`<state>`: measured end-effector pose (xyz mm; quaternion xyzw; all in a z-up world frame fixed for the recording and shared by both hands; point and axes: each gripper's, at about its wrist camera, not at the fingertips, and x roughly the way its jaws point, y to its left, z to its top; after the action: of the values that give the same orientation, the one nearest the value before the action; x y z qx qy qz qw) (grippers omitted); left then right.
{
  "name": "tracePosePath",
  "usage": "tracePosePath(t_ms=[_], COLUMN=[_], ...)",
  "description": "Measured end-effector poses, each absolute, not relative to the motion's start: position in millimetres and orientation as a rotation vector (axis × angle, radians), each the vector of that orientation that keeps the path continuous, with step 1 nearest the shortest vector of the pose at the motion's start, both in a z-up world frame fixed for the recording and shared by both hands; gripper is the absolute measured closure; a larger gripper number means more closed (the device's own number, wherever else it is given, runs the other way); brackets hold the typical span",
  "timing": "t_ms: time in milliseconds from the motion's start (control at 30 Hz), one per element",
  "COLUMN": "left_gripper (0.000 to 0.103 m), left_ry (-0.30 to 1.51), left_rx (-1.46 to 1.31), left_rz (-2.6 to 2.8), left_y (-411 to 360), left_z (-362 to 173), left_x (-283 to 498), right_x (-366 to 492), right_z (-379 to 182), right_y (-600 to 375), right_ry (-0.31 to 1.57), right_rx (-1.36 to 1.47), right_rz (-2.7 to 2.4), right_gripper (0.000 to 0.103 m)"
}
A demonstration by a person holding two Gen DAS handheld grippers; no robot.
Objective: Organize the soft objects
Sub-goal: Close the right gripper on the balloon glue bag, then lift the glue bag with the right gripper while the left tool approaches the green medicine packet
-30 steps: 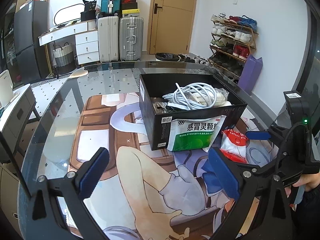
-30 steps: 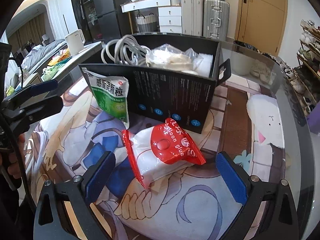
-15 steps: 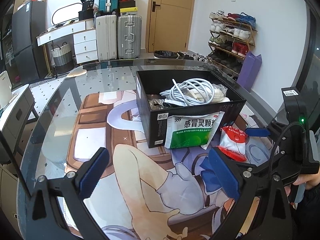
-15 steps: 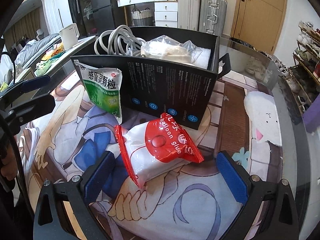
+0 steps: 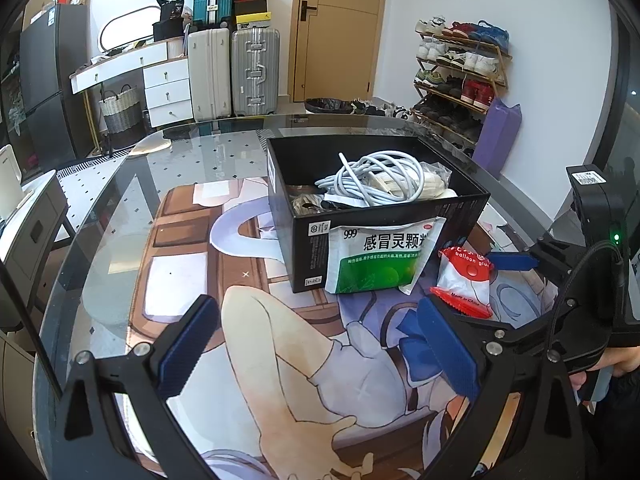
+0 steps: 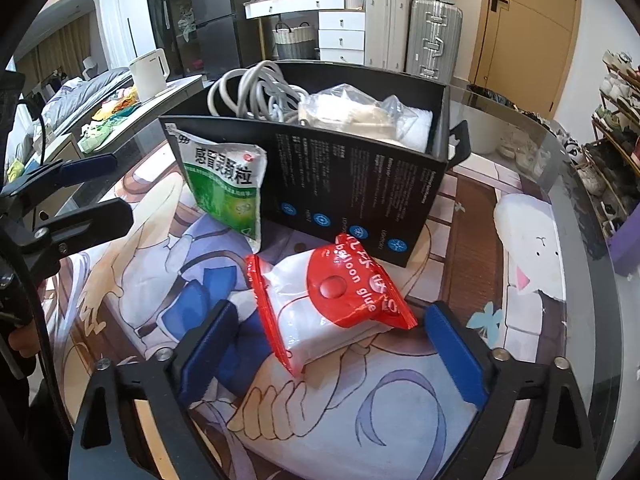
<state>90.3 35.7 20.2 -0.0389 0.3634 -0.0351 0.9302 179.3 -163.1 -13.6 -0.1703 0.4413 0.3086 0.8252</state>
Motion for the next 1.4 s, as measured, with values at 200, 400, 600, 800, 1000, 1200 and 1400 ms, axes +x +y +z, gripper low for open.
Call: tracePosePath(t_ms=[200, 400, 600, 800, 1000, 1200, 1400], left_gripper=[0.003, 0.003, 0.003, 0.003, 0.003, 0.003, 0.003], left_ry=[0.744, 0.744, 0.744, 0.747, 0.75, 0.751, 0.752], left_rx=[-0.08, -0.083, -0.082, -0.078, -0.077, -0.077, -0.076], left_rz=[-0.071, -0.07, -0.072, -0.076, -0.077, -0.079, -0.081], left_y=[36, 36, 36, 36, 34, 33, 33], left_z=[20, 20, 21, 21, 21, 20, 20], left_x=[90, 90, 90, 90, 90, 90, 90], right_x=[172, 166, 161, 161, 164, 162, 161], right_z=[-11, -4, 6, 8, 0, -6, -8], right_y=[-160, -160, -163, -164, -166, -163, -156], right_ry=[0.923, 0.9, 0.879, 0.891, 0.916, 0.915, 0.906], right_rx=[-0.368, -0.38, -0.377, -0.37, -0.373, -0.404, -0.401], right_rz=[0.673, 0.701, 0.717, 0.732, 0.748, 0.743, 0.73], right_gripper=[0.034, 0.041, 0.043, 0.043, 0.043, 0.028, 0.026])
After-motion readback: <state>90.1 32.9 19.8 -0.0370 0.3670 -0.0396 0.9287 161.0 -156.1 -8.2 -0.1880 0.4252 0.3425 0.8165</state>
